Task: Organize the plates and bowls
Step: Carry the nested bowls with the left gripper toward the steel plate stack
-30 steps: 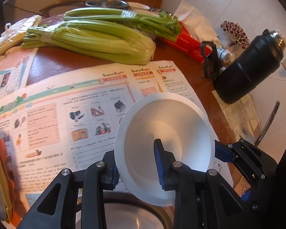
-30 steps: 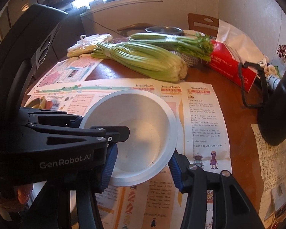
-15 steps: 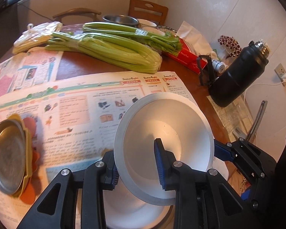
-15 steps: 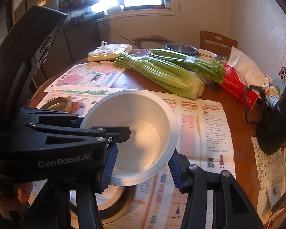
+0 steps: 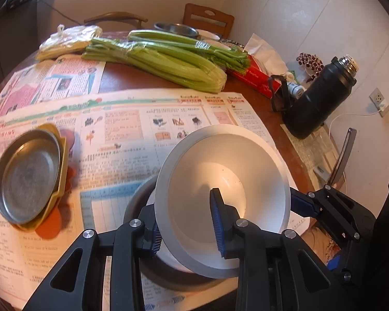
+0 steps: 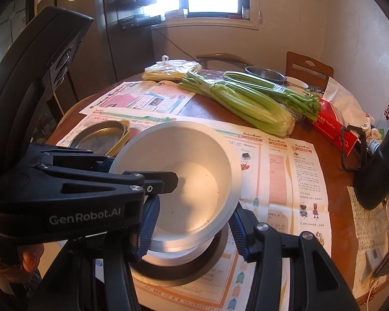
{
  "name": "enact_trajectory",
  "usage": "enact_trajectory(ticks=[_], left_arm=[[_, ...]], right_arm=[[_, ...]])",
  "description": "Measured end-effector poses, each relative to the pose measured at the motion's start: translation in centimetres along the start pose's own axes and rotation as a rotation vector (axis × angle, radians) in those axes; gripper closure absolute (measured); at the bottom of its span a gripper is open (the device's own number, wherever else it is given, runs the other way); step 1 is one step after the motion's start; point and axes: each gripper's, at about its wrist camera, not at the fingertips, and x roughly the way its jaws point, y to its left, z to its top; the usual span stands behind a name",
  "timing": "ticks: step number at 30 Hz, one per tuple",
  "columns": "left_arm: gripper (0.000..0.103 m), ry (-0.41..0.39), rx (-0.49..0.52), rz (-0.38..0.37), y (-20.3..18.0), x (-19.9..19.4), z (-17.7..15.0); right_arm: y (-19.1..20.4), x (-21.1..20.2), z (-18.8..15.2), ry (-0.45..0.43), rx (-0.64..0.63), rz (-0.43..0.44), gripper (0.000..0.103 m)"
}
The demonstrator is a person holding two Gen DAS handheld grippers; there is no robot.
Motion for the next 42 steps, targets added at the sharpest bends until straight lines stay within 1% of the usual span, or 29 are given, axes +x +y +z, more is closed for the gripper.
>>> enact_trajectory(ticks=[3, 12, 24, 42], left_arm=[[0.071, 0.006, -0.005, -0.004, 0.3, -0.1, -0.8], [0.071, 0.021, 0.000, 0.020, 0.5, 0.0, -2.3], [0.071, 0.036, 0.012, 0.053, 0.6, 0.9, -2.4], [0.069, 0.035, 0.015, 0.060, 0.8, 1.3, -2.4]], right_arm=[[0.5, -0.3, -0.6, 0.001, -0.003, 0.006, 0.050], [1.4, 0.0, -2.0, 0.032, -0.006, 0.024, 0.050], [1.4, 0.8, -2.3, 0.058, -0.015, 0.024, 0.050], [1.1, 1.4, -2.3, 0.071, -0.009, 0.032, 0.050]])
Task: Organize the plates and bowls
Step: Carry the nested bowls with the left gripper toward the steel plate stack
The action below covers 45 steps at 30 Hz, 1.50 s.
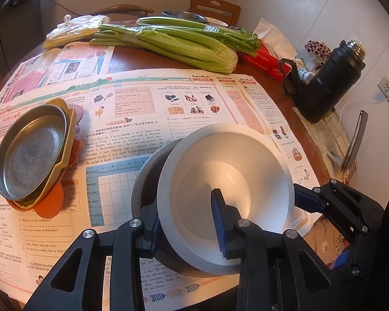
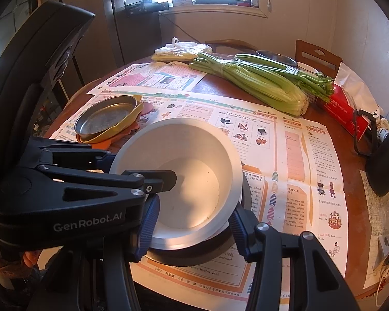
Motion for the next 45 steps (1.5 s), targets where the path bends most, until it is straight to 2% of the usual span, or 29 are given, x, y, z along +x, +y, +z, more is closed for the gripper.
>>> enact_trajectory(ticks=[29, 45], left_arm=[[0.068, -0.008, -0.027, -0.009, 0.8, 0.1, 0.4], [0.061, -0.048, -0.036, -0.021, 0.9, -0.8, 0.7]], right_arm=[[-0.9, 0.1, 0.3, -0.001, 0.019, -0.021, 0.050], [-1.4, -0.5, 0.8, -0.036, 0.040, -0.033, 0.050]])
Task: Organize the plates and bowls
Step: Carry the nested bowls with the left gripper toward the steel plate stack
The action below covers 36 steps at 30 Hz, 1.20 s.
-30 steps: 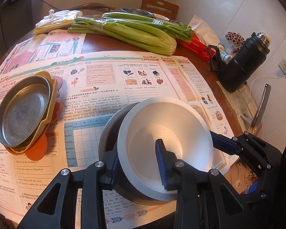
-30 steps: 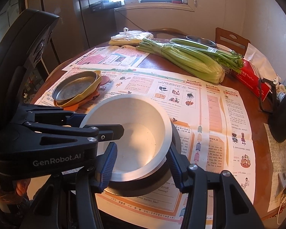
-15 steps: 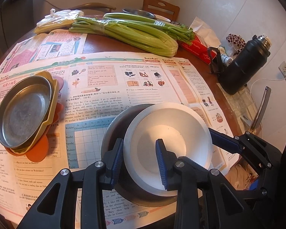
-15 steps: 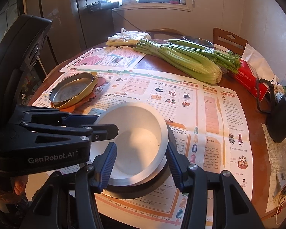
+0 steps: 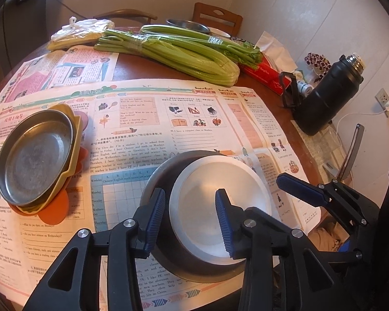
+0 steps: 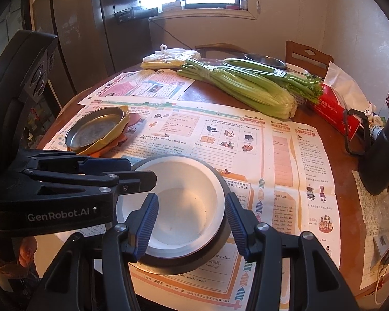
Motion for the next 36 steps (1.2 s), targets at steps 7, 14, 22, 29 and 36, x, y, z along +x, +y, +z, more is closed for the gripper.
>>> enact_trajectory(ticks=[7, 14, 22, 29, 36], left_arm=[[0.048, -0.021, -0.007, 0.007, 0.3, -0.5, 0.2], [0.047, -0.027, -0.029, 0.024, 1.0, -0.7, 0.3], [0.035, 0.009, -0.083, 0.004, 2.6, 0.2, -0.4], [0.035, 0.058, -0.091, -0.011, 2.6, 1.9, -1.4], [0.035, 0.083, -0.080, 0.030, 2.4, 3.5, -1.6]], right_arm=[[-0.3, -0.4, 0.2, -0.022, 0.010, -0.018, 0.047], [-0.9, -0.6, 0.4, -0.038, 0.031, -0.022, 0.038], [-2.5, 0.4, -0.4, 0.009, 0.085, -0.024, 0.036], [-2.9, 2.2, -1.7, 0.080, 0.129, 0.014, 0.036], [-2.8, 3.8, -2.6, 0.139, 0.155, 0.064, 0.036]])
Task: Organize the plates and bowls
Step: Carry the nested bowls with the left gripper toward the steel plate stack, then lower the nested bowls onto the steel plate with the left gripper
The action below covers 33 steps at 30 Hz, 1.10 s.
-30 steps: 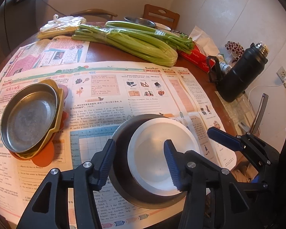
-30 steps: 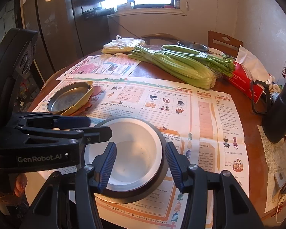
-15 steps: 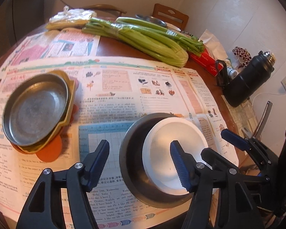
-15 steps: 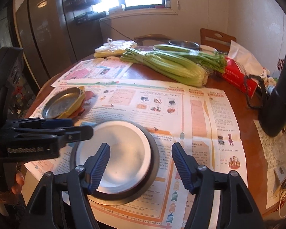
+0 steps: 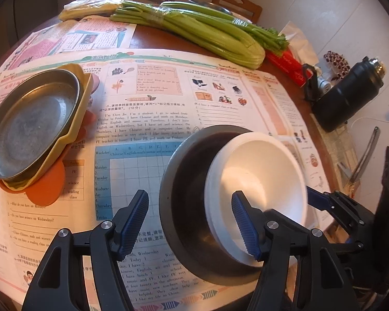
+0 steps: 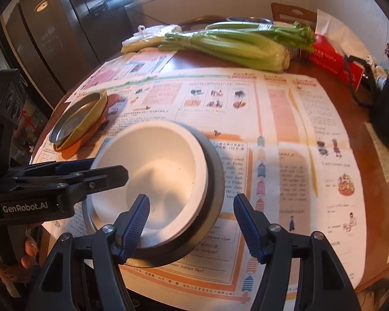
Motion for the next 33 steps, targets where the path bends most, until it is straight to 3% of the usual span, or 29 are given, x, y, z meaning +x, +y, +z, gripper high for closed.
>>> enact_trajectory(ticks=[13, 23, 33], left_arm=[[0.037, 0.043, 0.027, -0.008, -0.7, 1.9, -0.3], [0.041, 0.022, 0.032, 0.000, -0.6, 1.2, 0.0], [0.040, -0.041, -0.013, -0.012, 1.7, -2.0, 1.6]], right_arm=[[1.1, 1.0, -0.3, 0.001, -0.041, 0.014, 0.039], [1.6, 1.4, 0.4, 0.006, -0.047, -0.001, 0.042], [4.0, 0.3, 2.9, -0.039, -0.089, 0.022, 0.042]])
